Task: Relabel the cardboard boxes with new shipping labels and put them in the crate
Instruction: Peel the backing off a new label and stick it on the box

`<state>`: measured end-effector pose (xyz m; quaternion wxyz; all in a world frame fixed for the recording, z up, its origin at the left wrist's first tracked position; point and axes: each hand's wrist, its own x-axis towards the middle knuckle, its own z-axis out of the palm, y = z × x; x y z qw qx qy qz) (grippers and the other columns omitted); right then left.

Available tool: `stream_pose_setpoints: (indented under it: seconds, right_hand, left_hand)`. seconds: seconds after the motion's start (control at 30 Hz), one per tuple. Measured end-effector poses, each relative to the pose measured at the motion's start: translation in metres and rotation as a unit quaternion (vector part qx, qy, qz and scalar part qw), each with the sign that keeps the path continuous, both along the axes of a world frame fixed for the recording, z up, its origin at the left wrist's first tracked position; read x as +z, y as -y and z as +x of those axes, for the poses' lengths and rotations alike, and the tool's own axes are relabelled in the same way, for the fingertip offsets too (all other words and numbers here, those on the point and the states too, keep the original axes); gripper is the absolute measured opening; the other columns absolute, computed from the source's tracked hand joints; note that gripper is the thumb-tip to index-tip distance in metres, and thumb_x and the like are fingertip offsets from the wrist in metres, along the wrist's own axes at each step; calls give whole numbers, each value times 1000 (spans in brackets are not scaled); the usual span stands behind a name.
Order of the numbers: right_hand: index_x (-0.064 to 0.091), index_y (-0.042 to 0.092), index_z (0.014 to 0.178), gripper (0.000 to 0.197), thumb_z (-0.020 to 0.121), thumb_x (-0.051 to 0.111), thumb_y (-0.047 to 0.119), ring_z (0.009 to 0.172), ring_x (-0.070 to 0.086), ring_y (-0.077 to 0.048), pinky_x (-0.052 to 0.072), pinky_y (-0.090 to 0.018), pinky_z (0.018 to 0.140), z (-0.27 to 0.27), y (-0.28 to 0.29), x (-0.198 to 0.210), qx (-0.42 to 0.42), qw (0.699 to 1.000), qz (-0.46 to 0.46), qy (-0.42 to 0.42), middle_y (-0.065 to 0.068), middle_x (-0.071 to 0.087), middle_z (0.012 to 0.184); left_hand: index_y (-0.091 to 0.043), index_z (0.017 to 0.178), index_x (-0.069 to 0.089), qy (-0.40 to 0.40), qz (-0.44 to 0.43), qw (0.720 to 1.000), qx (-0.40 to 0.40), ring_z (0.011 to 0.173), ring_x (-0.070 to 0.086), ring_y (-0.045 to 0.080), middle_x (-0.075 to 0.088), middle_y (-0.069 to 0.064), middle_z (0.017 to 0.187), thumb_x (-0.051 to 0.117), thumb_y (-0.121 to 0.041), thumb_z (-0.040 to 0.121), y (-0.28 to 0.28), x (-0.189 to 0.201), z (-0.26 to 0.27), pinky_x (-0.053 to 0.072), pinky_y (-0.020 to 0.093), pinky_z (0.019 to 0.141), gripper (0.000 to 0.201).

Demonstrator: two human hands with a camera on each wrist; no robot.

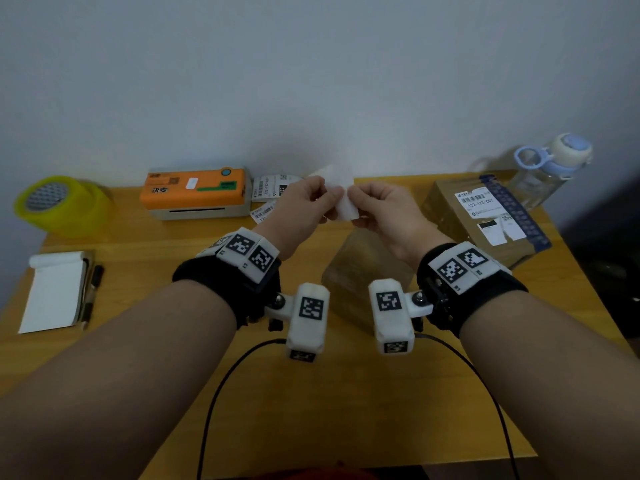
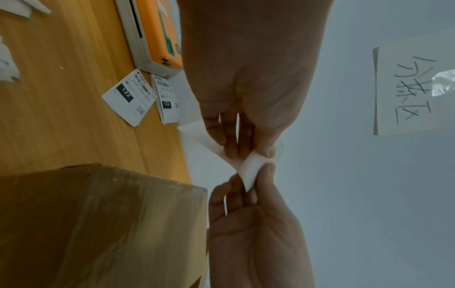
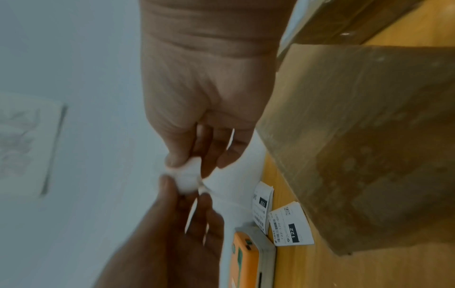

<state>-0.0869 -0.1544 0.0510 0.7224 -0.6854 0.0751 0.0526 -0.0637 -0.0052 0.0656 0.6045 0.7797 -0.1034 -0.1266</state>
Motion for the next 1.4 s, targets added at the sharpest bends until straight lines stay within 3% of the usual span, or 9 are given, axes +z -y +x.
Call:
stream_pose_setpoints:
  seconds: [0.2, 0.43, 0.67, 0.77, 0.9, 1.03, 1.13, 1.27, 1.4]
  right_hand:
    - [65, 14, 75, 18, 92, 59, 17, 67, 55, -13, 47, -24, 64, -5, 5, -5, -12, 998, 47, -38, 2, 65, 69]
    - [62, 16, 76, 16, 92, 59, 18, 67, 57, -9, 48, -22, 62, -1, 12, 4, -12, 998, -21, -52, 6, 63, 68]
    - [62, 11, 92, 8, 93, 57, 17, 69, 69, -16, 57, -26, 55, -2, 15, 22, 65, 994, 33, -80, -5, 68, 83]
    - [60, 8, 95, 8, 94, 54, 13, 69, 70, -15, 56, -26, 51, -3, 12, 22, 55, 991, 80, -90, -9, 66, 86]
    - [58, -1, 92, 8, 93, 53, 5, 72, 70, -19, 60, -27, 63, 1, 10, 17, -2, 984, 155, -90, -16, 65, 91]
    - [60, -2, 98, 17, 93, 54, 13, 88, 67, -22, 57, -28, 82, 2, 9, 15, 11, 981, 183, -62, -17, 66, 99]
    - [64, 2, 97, 14, 90, 61, 14, 85, 68, -14, 56, -25, 83, -1, 6, 14, 40, 994, 94, -25, -9, 69, 93]
    - [64, 10, 81, 7, 87, 66, 13, 59, 63, -5, 54, -21, 55, 1, 6, 13, 33, 993, -113, -12, -3, 65, 76]
    - [61, 15, 76, 13, 88, 66, 18, 52, 59, -4, 49, -17, 48, 3, 15, 14, 60, 979, -196, -18, -1, 65, 67]
  left_hand:
    - [-9, 80, 53, -34, 22, 999, -20, 69, 56, 12, 58, 4, 74, 53, -22, 94, -9, -6, -1, 48, 23, 68, 19]
    - [-2, 95, 55, -37, 70, 996, -40, 73, 57, 14, 60, 4, 79, 51, -23, 96, -18, -1, 4, 47, 23, 68, 22]
    - [-16, 91, 47, -65, 46, 996, -32, 46, 50, 10, 55, 7, 74, 44, -20, 99, -14, 5, 0, 37, 22, 41, 9]
    - [-10, 94, 46, -98, 11, 995, 1, 46, 59, 10, 61, 10, 70, 47, -15, 98, -10, 6, 0, 48, 19, 43, 7]
    - [-5, 90, 49, -126, -89, 988, 25, 63, 70, 12, 66, 16, 82, 56, -5, 92, -7, 7, 0, 57, 18, 61, 7]
    - [1, 94, 55, -96, -87, 991, 31, 63, 69, 8, 66, 13, 83, 61, -3, 88, -6, 9, 0, 52, 12, 56, 10]
    - [10, 102, 57, -84, -81, 992, 40, 59, 68, 7, 65, 15, 81, 61, -2, 88, -6, 10, 0, 51, 11, 55, 19]
    - [12, 106, 56, -73, -48, 996, 31, 56, 67, 6, 64, 14, 80, 60, -2, 88, -6, 9, 1, 51, 11, 54, 24]
    - [11, 106, 56, -71, -3, 997, -2, 57, 68, 8, 64, 18, 80, 61, -1, 87, -11, 10, 5, 56, 15, 59, 24]
